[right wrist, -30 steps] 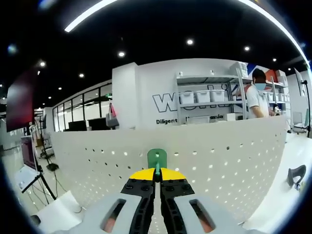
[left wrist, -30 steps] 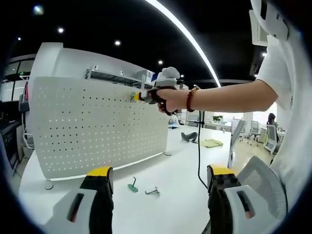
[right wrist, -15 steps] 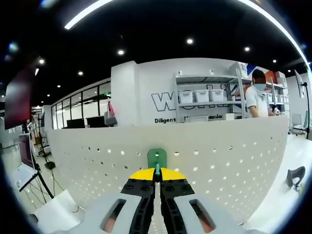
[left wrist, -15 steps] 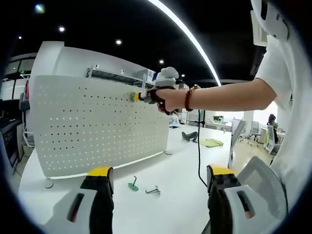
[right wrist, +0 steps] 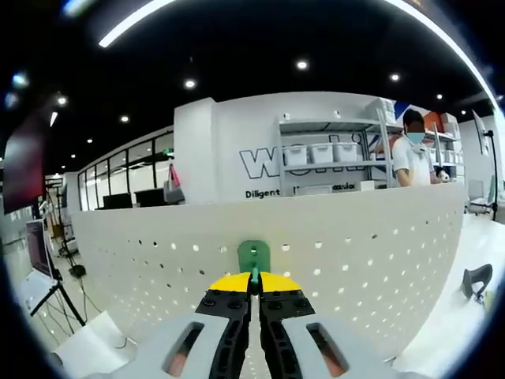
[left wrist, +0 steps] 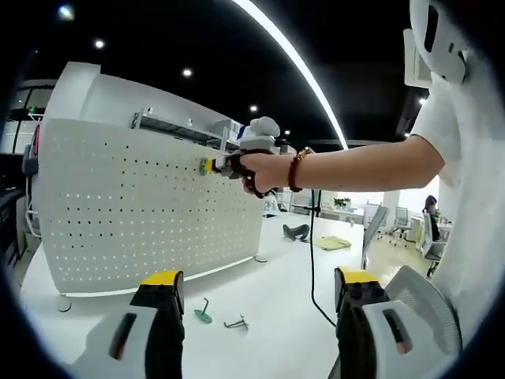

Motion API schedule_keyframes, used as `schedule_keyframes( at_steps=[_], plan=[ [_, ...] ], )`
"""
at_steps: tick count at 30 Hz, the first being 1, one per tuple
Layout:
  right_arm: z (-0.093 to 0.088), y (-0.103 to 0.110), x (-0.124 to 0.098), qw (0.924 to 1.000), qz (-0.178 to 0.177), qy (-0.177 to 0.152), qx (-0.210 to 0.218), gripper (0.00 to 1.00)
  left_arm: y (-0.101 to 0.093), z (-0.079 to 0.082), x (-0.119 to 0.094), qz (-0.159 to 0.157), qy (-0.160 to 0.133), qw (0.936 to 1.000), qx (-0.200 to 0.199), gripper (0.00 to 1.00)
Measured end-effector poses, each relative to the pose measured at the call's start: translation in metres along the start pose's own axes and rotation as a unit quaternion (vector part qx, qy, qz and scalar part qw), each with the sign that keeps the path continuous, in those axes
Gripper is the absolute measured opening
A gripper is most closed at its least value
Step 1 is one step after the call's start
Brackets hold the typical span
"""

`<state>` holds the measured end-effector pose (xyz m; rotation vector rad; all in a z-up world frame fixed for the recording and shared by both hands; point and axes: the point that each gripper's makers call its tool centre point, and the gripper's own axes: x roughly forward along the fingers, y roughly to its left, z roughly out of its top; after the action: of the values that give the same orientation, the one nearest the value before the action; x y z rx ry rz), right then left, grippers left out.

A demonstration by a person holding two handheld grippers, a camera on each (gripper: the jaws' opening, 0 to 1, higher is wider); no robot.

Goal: Insert the hook assembly into the mounting plate slot until the hook locks in place.

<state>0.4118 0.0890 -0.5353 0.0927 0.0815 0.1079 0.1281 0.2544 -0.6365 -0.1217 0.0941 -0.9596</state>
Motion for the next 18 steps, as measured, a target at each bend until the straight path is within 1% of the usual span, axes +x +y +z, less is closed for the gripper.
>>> schedule_keyframes(
  at_steps=[4, 6, 8, 9, 10, 11, 13, 16, 18],
  plan=[
    [-0.0009, 0.0011, 0.0014, 0.9999, -0.016, 0.002, 0.003, 0.01, -0.0017, -0.0028, 0.0057, -0.008, 0.007, 0.9999, 0.000, 0.80],
    [-0.0018, 0.0014, 0.0023, 0.9996, -0.024, 0.007, -0.014, 0.01, -0.0008, -0.0036, 0.0080, -0.005, 0.015, 0.9999, 0.004, 0.79],
    [-0.0023, 0.0016, 0.0030, 0.9990, -0.030, 0.010, -0.030, 0.01, -0.0006, -0.0020, 0.0082, -0.004, 0.010, 0.9999, 0.007, 0.79],
    [-0.0024, 0.0011, 0.0033, 0.9979, -0.033, 0.014, -0.054, 0.01, -0.0001, -0.0023, 0.0087, -0.003, 0.012, 0.9999, 0.005, 0.79],
    [-0.0037, 0.0022, 0.0039, 0.9977, -0.034, 0.018, -0.056, 0.01, 0.0002, -0.0026, 0.0086, -0.001, 0.013, 0.9999, 0.004, 0.79],
    [-0.0027, 0.0017, 0.0046, 0.9967, -0.034, 0.017, -0.071, 0.01, 0.0001, -0.0021, 0.0086, 0.000, 0.012, 0.9999, 0.006, 0.79],
    [-0.0034, 0.0020, 0.0039, 0.9964, -0.032, 0.022, -0.076, 0.01, -0.0006, -0.0022, 0.0086, 0.000, 0.012, 0.9999, 0.006, 0.80],
    [-0.0041, 0.0023, 0.0037, 0.9965, -0.024, 0.020, -0.078, 0.02, -0.0012, -0.0028, 0.0090, 0.003, 0.013, 0.9999, 0.007, 0.79],
    [-0.0041, 0.0029, 0.0038, 0.9958, -0.018, 0.019, -0.087, 0.02, -0.0011, -0.0019, 0.0093, 0.005, 0.013, 0.9999, 0.009, 0.79]
  ],
)
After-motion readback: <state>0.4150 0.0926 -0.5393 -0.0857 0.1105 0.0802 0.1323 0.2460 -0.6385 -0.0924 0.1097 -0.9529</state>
